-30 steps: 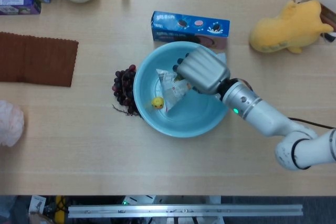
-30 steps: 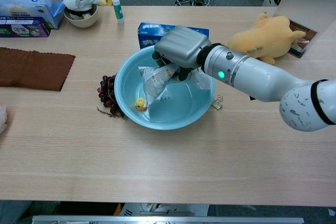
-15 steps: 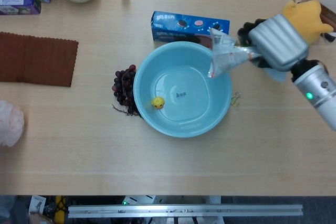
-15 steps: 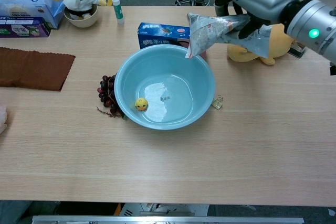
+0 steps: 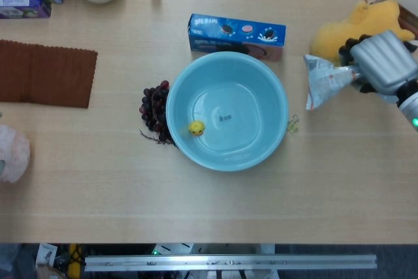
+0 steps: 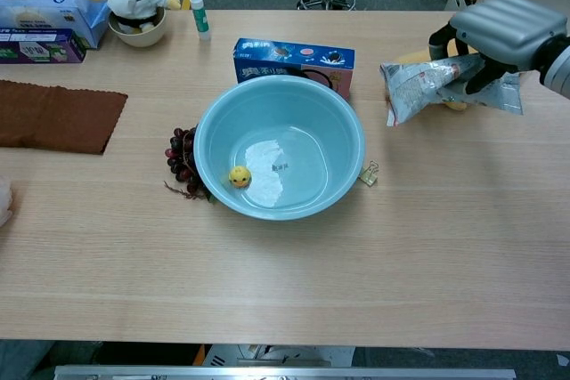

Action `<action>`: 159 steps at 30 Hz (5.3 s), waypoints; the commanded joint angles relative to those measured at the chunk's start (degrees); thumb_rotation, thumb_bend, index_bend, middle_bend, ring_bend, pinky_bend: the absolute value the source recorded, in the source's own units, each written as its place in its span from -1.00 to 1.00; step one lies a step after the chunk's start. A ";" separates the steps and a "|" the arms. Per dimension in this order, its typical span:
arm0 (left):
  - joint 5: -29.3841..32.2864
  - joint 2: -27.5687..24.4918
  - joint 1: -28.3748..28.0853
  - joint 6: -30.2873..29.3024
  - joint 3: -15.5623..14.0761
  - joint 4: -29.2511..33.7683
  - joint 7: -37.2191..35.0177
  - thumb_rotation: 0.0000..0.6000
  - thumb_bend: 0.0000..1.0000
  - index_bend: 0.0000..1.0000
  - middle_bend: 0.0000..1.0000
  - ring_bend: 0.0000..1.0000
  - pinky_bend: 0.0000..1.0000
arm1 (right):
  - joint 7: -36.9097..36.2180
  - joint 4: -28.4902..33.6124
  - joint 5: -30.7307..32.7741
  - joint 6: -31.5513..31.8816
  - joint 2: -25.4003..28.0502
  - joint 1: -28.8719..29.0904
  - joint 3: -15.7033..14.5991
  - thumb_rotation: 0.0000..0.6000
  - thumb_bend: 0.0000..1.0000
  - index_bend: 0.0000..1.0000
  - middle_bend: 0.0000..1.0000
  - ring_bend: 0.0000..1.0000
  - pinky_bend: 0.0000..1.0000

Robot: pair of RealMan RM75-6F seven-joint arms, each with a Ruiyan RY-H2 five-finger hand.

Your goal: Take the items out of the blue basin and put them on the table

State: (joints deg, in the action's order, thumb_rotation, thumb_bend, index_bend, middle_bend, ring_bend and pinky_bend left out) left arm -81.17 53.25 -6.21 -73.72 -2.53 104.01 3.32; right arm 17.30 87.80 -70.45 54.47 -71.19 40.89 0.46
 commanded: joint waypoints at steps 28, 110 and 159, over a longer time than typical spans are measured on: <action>0.35 -0.64 0.84 -1.30 -0.12 0.37 -0.38 1.00 -0.46 -0.61 -0.49 -0.53 -0.33 | -12.30 13.22 -12.23 -12.85 4.00 8.81 4.93 1.00 0.79 -0.73 -0.45 -0.66 -0.22; 0.94 -0.18 2.28 -1.21 -0.17 -3.08 -4.21 1.00 -0.46 -0.61 -0.49 -0.53 -0.33 | 23.99 -8.79 26.42 -15.16 -30.62 34.46 -2.06 0.96 1.00 -0.21 1.00 0.64 0.45; 0.96 -1.17 2.18 -1.57 0.73 -3.02 -7.65 1.00 -0.46 -0.61 -0.49 -0.53 -0.33 | 24.57 -5.59 18.64 -7.41 -27.42 25.85 -1.59 1.00 -0.82 -0.13 -0.17 -0.28 0.15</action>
State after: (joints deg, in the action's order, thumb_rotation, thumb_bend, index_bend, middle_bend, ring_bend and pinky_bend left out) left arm -80.21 52.08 -4.02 -75.28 -1.81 100.99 -4.34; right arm 41.37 82.47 -52.02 47.23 -98.26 66.71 -1.06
